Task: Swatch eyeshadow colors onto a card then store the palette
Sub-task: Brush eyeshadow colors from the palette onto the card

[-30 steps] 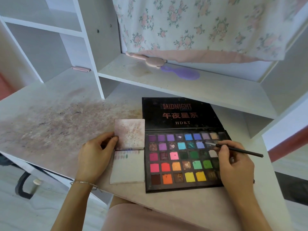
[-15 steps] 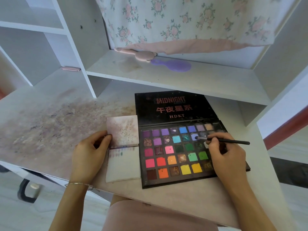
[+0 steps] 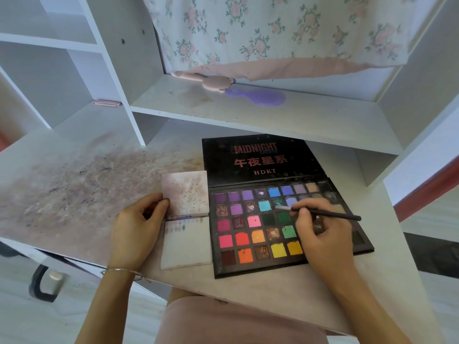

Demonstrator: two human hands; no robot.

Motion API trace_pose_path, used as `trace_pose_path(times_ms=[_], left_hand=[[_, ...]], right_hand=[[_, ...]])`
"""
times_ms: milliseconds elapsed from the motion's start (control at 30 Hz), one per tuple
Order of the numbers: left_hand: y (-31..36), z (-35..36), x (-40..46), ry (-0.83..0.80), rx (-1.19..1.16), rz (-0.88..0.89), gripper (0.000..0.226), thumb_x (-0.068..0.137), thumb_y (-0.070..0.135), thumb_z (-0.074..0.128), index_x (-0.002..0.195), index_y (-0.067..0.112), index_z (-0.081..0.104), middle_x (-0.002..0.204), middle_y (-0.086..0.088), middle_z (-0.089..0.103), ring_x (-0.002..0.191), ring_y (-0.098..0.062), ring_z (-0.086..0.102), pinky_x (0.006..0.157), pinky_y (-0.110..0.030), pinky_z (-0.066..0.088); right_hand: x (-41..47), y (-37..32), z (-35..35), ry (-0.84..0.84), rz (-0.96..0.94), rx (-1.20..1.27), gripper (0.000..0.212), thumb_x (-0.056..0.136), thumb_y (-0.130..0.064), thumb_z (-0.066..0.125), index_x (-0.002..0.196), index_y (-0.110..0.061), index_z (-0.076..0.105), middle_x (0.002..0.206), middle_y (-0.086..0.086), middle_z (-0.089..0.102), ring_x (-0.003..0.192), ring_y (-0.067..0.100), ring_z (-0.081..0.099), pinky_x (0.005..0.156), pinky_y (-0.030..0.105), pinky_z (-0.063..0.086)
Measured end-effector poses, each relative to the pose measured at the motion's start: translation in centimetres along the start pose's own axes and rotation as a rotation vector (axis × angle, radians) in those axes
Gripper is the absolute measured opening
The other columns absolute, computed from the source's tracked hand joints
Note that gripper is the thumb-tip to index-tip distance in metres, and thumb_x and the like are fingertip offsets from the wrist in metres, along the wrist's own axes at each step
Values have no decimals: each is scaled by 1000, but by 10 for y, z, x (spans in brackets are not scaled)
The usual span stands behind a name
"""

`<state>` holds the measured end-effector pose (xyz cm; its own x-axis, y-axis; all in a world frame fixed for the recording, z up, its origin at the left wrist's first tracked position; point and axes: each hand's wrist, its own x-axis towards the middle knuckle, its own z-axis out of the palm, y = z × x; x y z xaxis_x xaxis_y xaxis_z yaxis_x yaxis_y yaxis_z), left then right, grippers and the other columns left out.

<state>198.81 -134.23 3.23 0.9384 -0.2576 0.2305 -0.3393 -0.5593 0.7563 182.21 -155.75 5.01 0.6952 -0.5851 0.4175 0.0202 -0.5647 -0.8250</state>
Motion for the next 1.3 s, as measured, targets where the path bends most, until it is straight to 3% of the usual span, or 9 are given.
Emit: trace_pose_path(times_ms=[167,267,400,533,867,1300], left_hand=[[0,-1,0,14,10,0,17,86,14,60,99,14,71,84,10,63,76,-10,58,66,-18,40],[0,0,0,15,12,-11,17,86,16,61,100,15,71,84,11,63,75,-9,58,65,-11,39],[-2,0,1,-4,-18,-24,18,86,17,60,101,16,70,87,5,69,78,-13,62,69,-22,45],[-2,0,1,13,-20,-12,16,86,16,61,98,18,71,81,9,67,74,-10,62,66,-21,46],[-3,0,2,8,3,-1,17,86,19,60,99,20,71,80,11,66,74,-10,62,68,-24,48],[-4,1,2,10,-24,-17,16,86,18,61,99,20,71,80,13,65,75,-7,61,71,-25,48]], right_hand=[[-5,-17,27,-188,-19,73,22,80,-14,48,79,-36,53,69,-8,60,64,4,58,53,12,45],[-6,-26,46,-273,15,151,15,81,-19,48,80,-32,54,81,-5,60,59,11,56,49,18,45],[-2,-35,69,-339,25,190,16,82,-20,52,79,-36,54,72,-7,61,63,4,57,52,10,42],[0,-36,80,-369,41,167,24,85,-14,57,80,-37,55,64,-9,58,61,4,54,53,11,43],[1,-38,81,-449,78,159,23,86,-15,56,82,-38,55,77,-8,64,72,1,58,60,9,46],[1,-40,80,-501,70,98,16,87,-14,55,85,-30,55,74,-19,55,77,-11,53,60,3,41]])
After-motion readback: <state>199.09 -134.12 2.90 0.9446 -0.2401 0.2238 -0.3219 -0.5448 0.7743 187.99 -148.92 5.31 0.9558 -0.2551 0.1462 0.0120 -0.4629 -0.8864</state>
